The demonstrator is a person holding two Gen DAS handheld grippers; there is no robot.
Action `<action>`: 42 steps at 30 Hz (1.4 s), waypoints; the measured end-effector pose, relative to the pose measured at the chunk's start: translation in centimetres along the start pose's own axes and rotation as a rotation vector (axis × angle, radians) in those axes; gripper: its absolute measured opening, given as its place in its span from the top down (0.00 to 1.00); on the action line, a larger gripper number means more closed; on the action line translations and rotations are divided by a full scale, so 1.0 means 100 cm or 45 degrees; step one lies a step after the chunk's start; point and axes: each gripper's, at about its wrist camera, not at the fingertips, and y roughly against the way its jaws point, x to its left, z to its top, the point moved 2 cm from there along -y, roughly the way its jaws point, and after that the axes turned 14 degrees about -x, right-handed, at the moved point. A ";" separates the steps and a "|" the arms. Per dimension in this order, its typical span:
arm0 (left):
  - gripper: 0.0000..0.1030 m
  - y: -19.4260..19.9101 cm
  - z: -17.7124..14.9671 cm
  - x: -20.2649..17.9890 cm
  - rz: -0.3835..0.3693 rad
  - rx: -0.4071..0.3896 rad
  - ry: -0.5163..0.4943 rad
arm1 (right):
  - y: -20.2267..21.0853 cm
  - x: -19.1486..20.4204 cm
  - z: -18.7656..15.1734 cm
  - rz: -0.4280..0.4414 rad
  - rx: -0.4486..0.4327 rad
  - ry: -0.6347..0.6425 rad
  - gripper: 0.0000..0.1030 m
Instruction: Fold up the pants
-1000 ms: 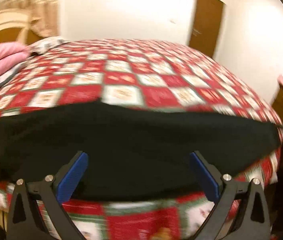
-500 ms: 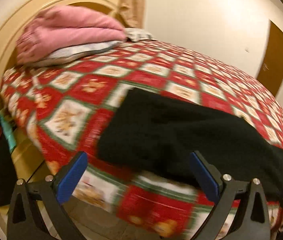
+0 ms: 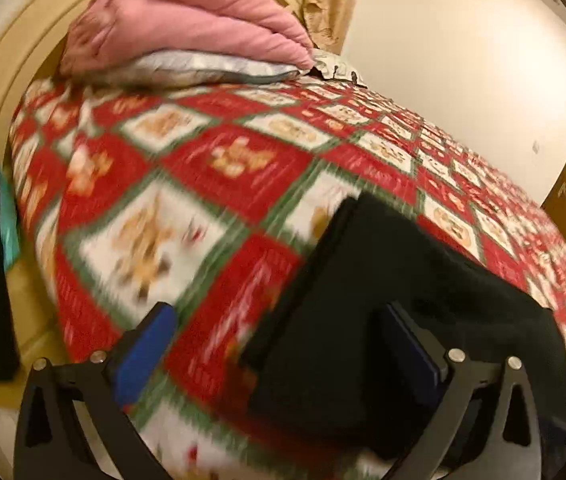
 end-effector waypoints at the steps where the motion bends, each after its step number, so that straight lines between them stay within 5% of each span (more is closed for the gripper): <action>1: 0.00 -0.006 0.005 -0.003 0.011 -0.013 -0.020 | -0.001 0.005 0.000 0.000 0.010 0.025 0.31; 8: 0.00 -0.044 0.051 -0.018 0.091 -0.095 -0.366 | 0.010 0.003 0.029 0.087 -0.110 -0.083 0.31; 10: 0.08 -0.036 0.067 -0.019 0.135 -0.112 -0.425 | 0.005 0.003 0.037 0.079 -0.130 -0.077 0.31; 13: 0.08 -0.011 0.086 -0.008 0.097 -0.169 -0.373 | -0.009 0.002 0.046 0.070 -0.147 -0.096 0.33; 15: 0.08 0.002 0.090 0.000 0.069 -0.171 -0.317 | -0.022 0.007 0.049 0.093 -0.137 -0.093 0.51; 17: 0.08 0.015 0.086 0.002 0.031 -0.164 -0.281 | -0.042 0.017 0.045 0.113 -0.081 -0.059 0.61; 19: 0.08 0.028 0.071 -0.004 -0.059 -0.141 -0.245 | -0.068 0.027 0.035 0.117 -0.003 -0.020 0.61; 21: 0.08 0.029 0.051 -0.016 -0.112 -0.104 -0.266 | -0.075 0.032 0.031 0.116 -0.051 0.005 0.59; 25: 0.04 -0.001 0.005 -0.030 -0.023 -0.007 -0.414 | -0.062 0.026 0.037 0.175 -0.024 -0.087 0.58; 28: 0.00 -0.011 0.005 -0.022 -0.087 -0.056 -0.370 | -0.022 0.011 0.043 0.190 -0.105 -0.200 0.58; 35: 0.00 -0.015 0.021 -0.036 -0.117 -0.004 -0.586 | 0.087 -0.060 0.021 -0.167 -0.259 -0.275 0.50; 39: 0.01 0.006 0.036 -0.031 -0.019 -0.018 -0.456 | 0.184 -0.135 -0.019 -0.514 -0.364 -0.451 0.50; 42: 0.01 0.029 0.040 -0.043 -0.116 -0.036 -0.302 | 0.271 -0.198 -0.056 -0.903 -0.391 -0.589 0.50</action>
